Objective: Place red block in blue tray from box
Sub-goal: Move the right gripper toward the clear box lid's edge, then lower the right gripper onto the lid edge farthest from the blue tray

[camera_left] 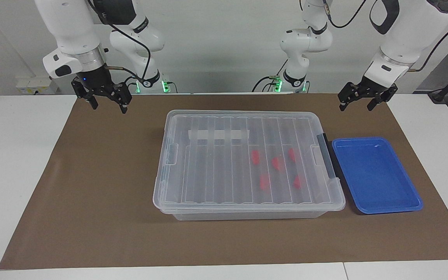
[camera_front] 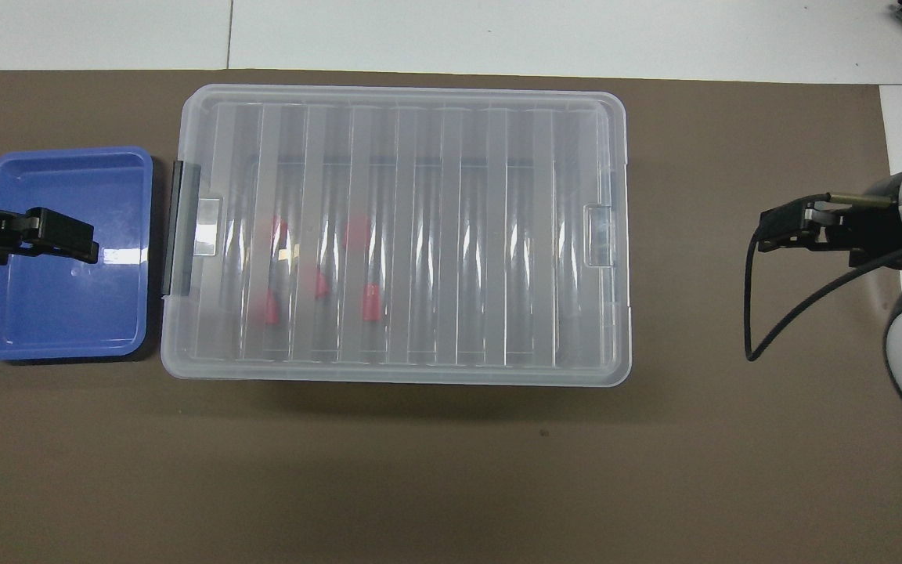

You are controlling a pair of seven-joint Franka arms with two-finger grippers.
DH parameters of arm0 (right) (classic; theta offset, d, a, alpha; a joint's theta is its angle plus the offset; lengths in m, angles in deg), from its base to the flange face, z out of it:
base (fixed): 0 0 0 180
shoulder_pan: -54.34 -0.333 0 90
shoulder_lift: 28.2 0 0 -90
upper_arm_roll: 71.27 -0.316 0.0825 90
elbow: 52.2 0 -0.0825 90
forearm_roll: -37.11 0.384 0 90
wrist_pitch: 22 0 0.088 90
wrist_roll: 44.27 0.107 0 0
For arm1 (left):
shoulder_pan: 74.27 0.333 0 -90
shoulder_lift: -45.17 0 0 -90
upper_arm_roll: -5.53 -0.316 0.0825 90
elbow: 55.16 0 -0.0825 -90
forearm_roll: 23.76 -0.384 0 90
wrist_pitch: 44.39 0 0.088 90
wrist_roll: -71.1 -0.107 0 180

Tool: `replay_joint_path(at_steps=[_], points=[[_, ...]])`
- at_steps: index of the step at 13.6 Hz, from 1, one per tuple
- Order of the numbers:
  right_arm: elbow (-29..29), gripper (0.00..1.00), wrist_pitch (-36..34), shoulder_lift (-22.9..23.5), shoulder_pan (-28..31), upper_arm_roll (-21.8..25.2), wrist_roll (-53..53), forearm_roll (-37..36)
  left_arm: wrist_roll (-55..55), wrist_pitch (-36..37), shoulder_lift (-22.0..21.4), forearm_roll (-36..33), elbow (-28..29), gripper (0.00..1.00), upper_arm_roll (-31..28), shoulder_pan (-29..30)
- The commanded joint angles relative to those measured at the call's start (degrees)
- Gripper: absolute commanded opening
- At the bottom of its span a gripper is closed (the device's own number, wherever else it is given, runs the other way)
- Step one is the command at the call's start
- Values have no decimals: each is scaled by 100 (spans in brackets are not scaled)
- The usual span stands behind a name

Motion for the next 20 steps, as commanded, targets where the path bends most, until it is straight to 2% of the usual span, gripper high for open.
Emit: replay_joint_path(at_steps=[1,8,15,20], points=[[475,97,590,-41,-250,-28,180,0,10,-90,-149,88,165,100,2,48],[924,95,1567,397,-787,-28,866,0,10,-90,-149,88,174,100,2,48],[969,95,1655,767,-1016,-28,892,-44,10,-90,-149,88,165,100,2,48],[1118,95,1621,794,-972,-28,717,-106,10,-90,-149,88,165,100,2,48]])
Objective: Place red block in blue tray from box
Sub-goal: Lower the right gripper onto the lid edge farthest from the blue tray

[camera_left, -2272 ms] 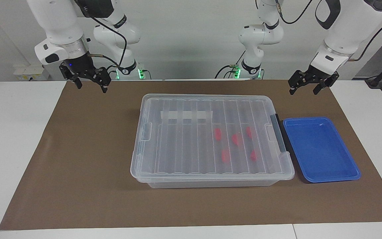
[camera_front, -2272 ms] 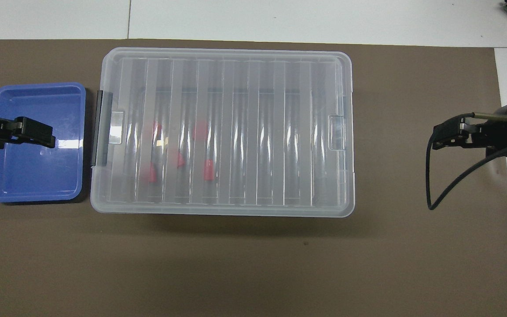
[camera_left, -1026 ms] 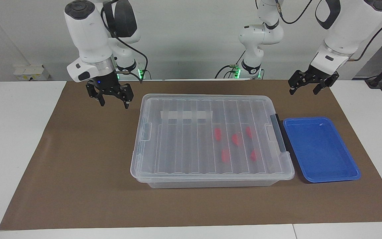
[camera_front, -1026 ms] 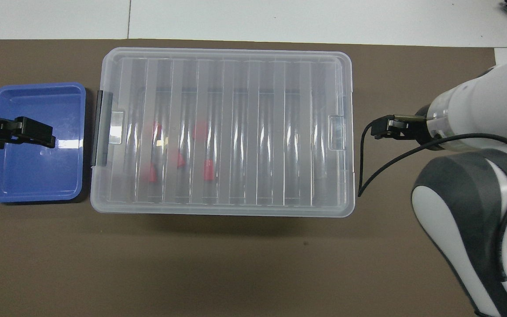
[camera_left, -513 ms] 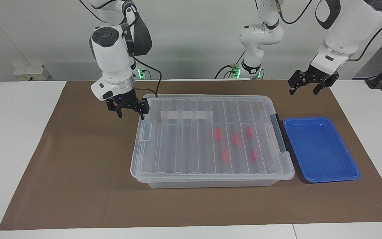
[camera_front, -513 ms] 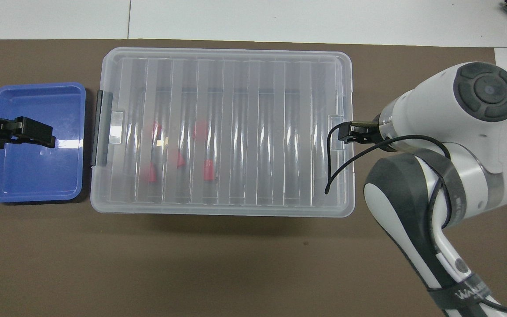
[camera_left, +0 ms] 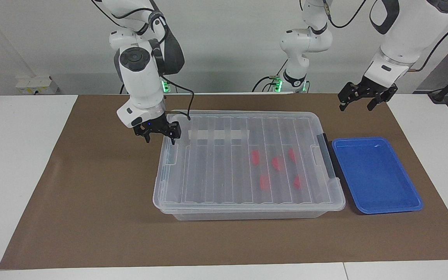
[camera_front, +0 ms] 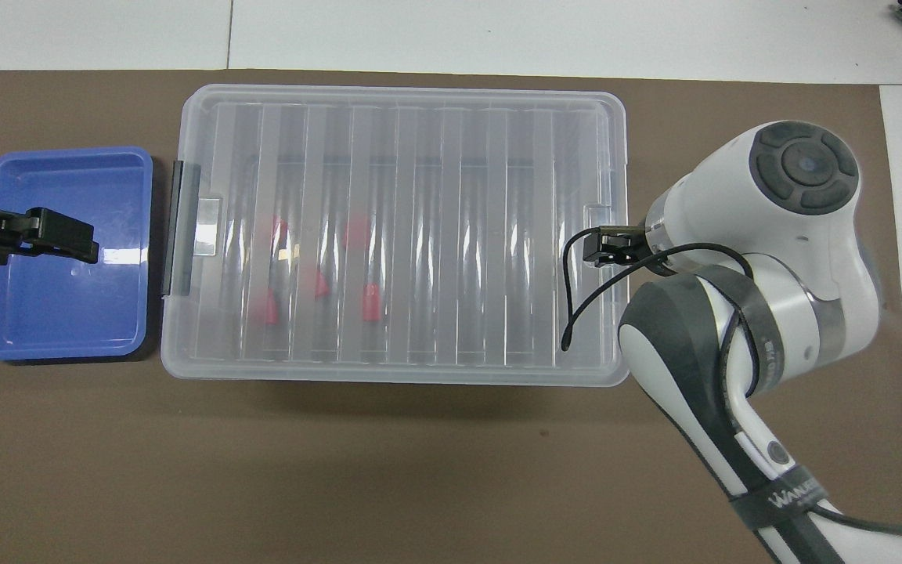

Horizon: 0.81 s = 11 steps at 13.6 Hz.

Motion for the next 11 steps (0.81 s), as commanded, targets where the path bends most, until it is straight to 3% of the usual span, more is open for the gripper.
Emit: replay_joint_path(at_steps=[1,11], points=[[114,95,68,-41,78,-7,-212,-100,10,-90,-149,88,165,100,3,48],[158,95,59,-6,693,2,-1828,-372,10,-90,-149,88,165,100,3,48]])
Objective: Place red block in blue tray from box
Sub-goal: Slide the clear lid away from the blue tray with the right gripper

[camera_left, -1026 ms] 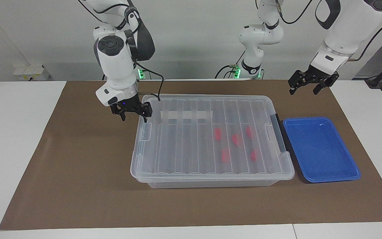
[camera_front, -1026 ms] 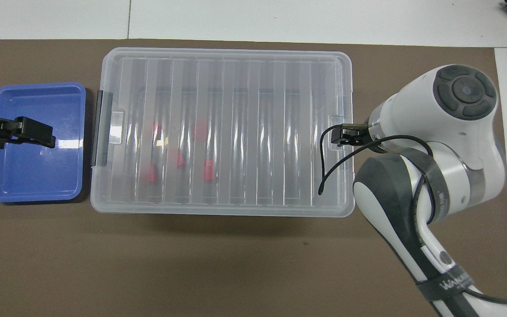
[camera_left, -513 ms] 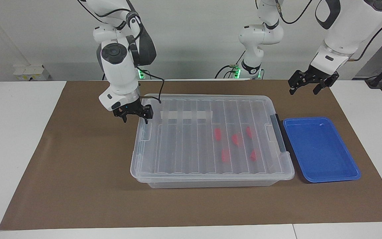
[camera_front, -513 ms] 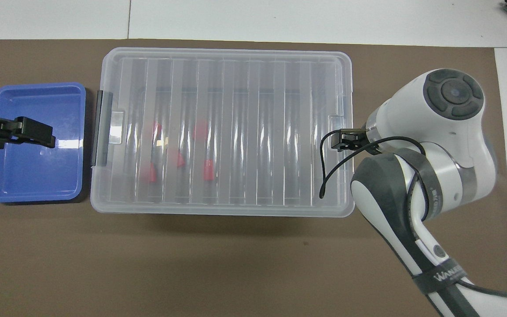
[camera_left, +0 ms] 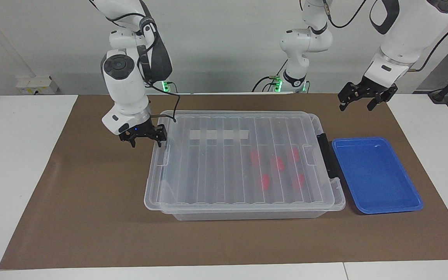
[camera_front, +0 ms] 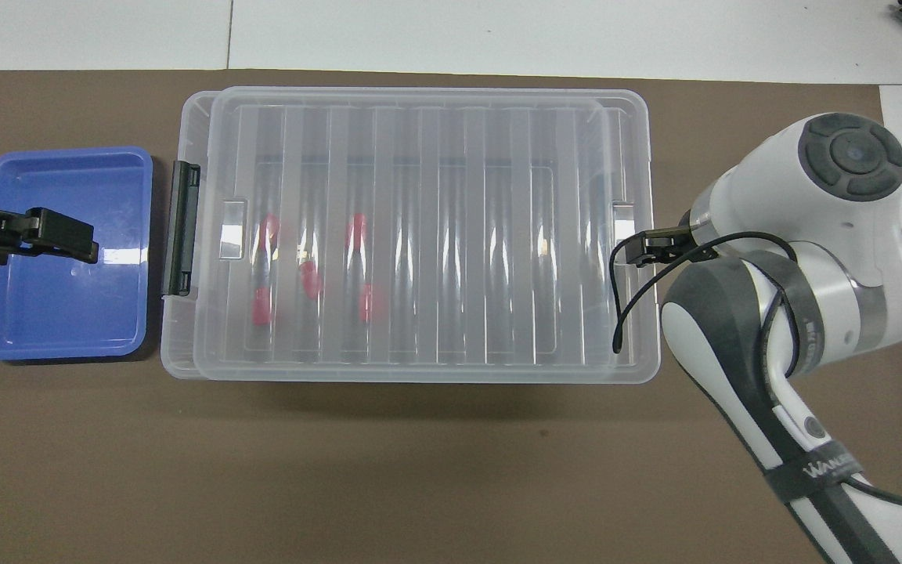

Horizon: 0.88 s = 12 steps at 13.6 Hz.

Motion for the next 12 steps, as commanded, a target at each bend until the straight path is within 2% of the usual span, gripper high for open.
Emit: replay_joint_path(at_steps=[1,3,12], points=[[51,95,41,1,284,-49,-713,-119,10,-90,-149,88,174,100,3,48],[-20,98,-46,10,520,-40,-1459,-171,10,-90,-149,88,174,100,3,48],[-46,97,-204,19,1268,-31,-3772,-241,10,-90,-149,88,174,100,3,48]])
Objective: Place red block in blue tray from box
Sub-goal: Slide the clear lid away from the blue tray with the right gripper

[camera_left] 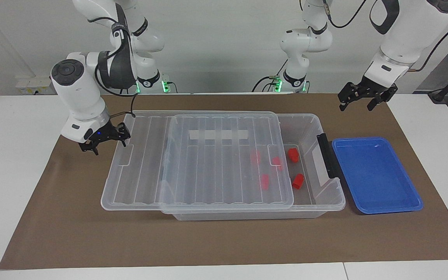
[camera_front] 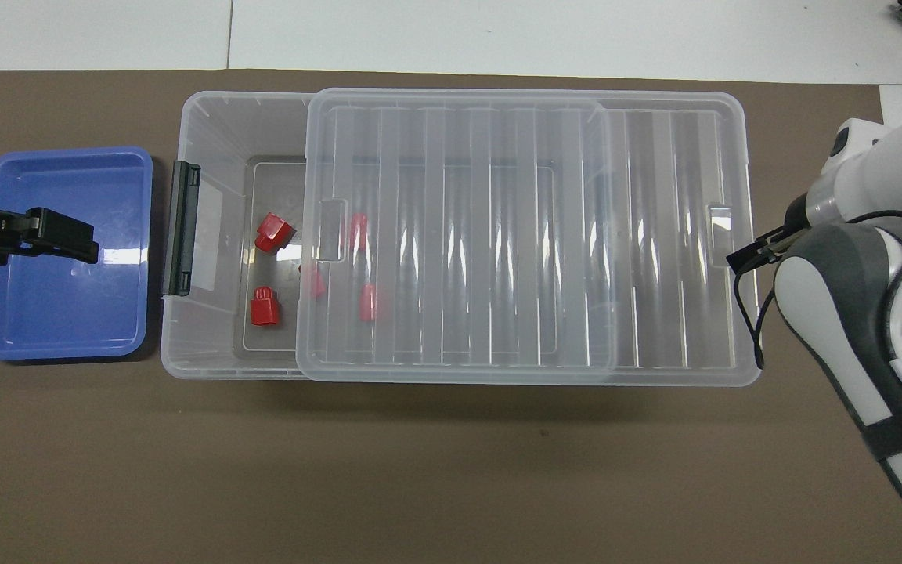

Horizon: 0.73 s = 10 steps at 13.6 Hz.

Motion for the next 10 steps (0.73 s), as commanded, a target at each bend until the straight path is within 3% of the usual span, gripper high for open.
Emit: replay_joint_path(at_steps=[1,4,10], points=[[-58,97,-164,9,245,-40,-725,-173,10,-90,-149,88,174,100,3,48],[-59,97,-155,18,430,-40,-1290,-199,10,-90,-149,88,174,100,3,48],[-59,97,-147,44,430,-40,-1344,-235,10,-90,-149,88,174,100,3,48]])
